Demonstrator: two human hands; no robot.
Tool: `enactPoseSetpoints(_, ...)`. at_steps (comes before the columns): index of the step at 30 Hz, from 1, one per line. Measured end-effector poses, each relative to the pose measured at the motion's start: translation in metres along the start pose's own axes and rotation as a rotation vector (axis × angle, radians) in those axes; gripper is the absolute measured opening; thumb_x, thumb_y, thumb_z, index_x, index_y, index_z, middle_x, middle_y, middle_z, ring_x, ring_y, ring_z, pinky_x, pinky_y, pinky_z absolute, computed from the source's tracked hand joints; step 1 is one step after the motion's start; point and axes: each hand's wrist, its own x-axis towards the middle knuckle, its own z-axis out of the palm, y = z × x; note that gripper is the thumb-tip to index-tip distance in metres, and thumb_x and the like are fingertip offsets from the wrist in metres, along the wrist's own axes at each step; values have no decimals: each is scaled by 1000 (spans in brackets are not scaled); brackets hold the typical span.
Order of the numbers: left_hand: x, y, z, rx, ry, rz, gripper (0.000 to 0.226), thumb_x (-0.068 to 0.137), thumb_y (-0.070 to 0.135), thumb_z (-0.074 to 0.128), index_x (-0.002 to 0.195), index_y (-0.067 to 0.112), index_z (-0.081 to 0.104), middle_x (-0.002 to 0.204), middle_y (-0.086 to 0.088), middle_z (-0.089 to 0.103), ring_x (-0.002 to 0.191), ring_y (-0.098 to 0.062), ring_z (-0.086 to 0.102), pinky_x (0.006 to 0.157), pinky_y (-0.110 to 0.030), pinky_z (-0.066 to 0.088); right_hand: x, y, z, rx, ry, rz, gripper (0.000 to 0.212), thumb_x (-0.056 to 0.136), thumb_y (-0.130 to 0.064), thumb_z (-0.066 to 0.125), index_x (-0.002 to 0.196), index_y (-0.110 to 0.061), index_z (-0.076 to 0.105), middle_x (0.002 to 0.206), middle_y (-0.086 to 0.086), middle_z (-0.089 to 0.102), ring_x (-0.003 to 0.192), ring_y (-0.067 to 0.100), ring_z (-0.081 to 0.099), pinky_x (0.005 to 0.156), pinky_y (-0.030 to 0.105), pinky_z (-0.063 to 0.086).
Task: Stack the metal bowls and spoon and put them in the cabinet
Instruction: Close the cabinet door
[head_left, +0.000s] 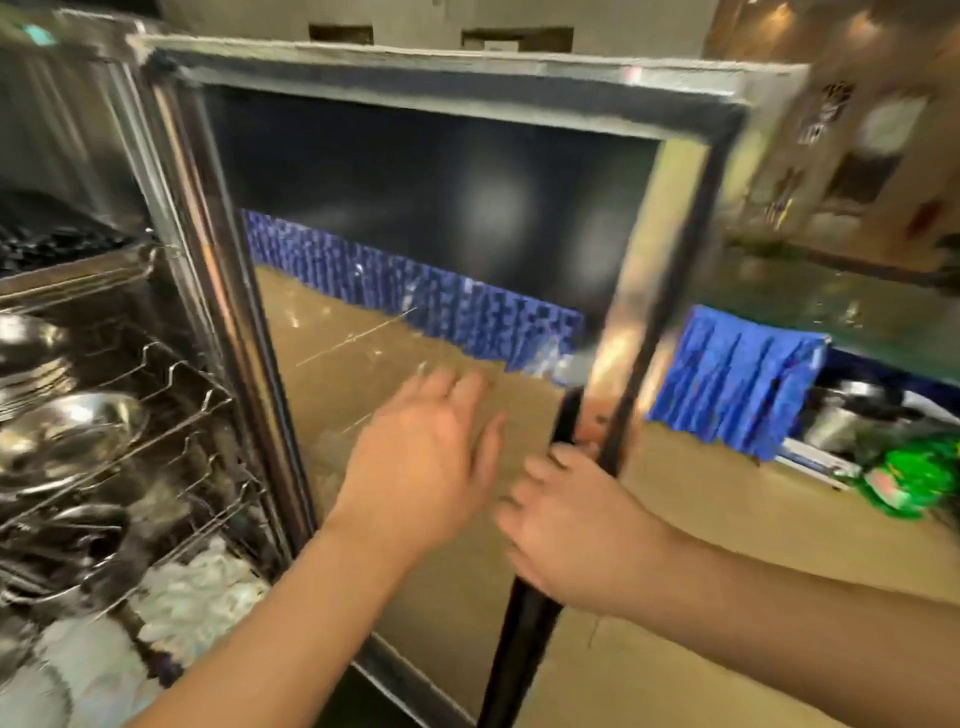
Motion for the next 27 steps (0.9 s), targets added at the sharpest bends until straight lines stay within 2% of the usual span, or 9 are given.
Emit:
enactPoseSetpoints(3, 18, 66, -4, -209, 150, -59, 40, 96, 42, 51, 122, 13, 60, 107, -4, 62, 100, -24, 58, 88, -37, 49, -28, 7, 3, -176, -69, -140, 30, 91, -26, 52, 113, -15, 69, 113, 7, 68, 119, 34, 50, 112, 51, 28)
enactPoseSetpoints(6, 33, 120, -1, -338, 188, -196, 56, 84, 58, 64, 119, 16, 50, 108, 1, 50, 94, -16, 54, 82, -27, 46, -42, 19, 3, -40, -112, -131, 29, 96, -15, 50, 120, -7, 64, 124, 16, 64, 120, 35, 53, 104, 44, 40)
enactPoseSetpoints(9, 46, 141, 3, -384, 183, -418, 78, 70, 52, 82, 125, 18, 38, 121, -2, 51, 102, -18, 59, 88, -32, 51, -48, 17, -1, -46, -118, -137, 30, 97, -18, 51, 124, -9, 63, 129, 14, 62, 121, 34, 54, 103, 45, 41)
enactPoseSetpoints(12, 52, 143, 2, -386, 128, -521, 64, 74, 36, 80, 121, 23, 38, 117, -2, 61, 97, -23, 67, 88, -46, 56, -57, 10, 3, -330, -47, -236, 34, 96, -26, 53, 126, -12, 61, 135, 11, 57, 126, 32, 47, 110, 46, 32)
enactPoseSetpoints(16, 37, 135, -10, -351, 133, -537, 47, 72, 36, 76, 103, 30, 41, 99, 3, 66, 80, -13, 69, 74, -43, 60, -73, 17, -5, -139, 201, -372, 32, 95, -28, 54, 120, -12, 64, 126, 12, 62, 121, 30, 52, 114, 46, 28)
enactPoseSetpoints(18, 23, 131, -18, -333, 162, -541, 44, 70, 35, 74, 99, 34, 41, 91, 7, 67, 72, -7, 67, 65, -36, 60, -84, 21, -6, -36, 345, -448, 22, 92, -23, 56, 107, -12, 68, 112, 10, 67, 109, 29, 57, 108, 45, 36)
enactPoseSetpoints(20, 8, 127, -30, -299, 189, -549, 44, 68, 34, 76, 91, 40, 39, 81, 7, 67, 66, -3, 67, 54, -23, 55, -94, 20, -5, 60, 455, -491, 14, 89, -21, 60, 93, -12, 71, 93, 8, 67, 93, 27, 58, 89, 42, 46)
enactPoseSetpoints(22, -9, 120, -43, -274, 221, -567, 47, 65, 34, 79, 86, 42, 38, 74, 5, 69, 64, -1, 66, 49, -15, 48, -100, 20, -2, 162, 581, -492, 13, 88, -24, 63, 83, -14, 69, 81, 5, 63, 83, 24, 53, 72, 39, 41)
enactPoseSetpoints(27, -52, 111, -83, -200, 276, -650, 54, 58, 43, 84, 87, 38, 39, 79, 23, 71, 66, 5, 66, 49, -11, 41, -92, 20, 1, 460, 731, -298, 21, 87, -33, 67, 91, -20, 50, 89, -2, 49, 75, 13, 44, 63, 30, 45)
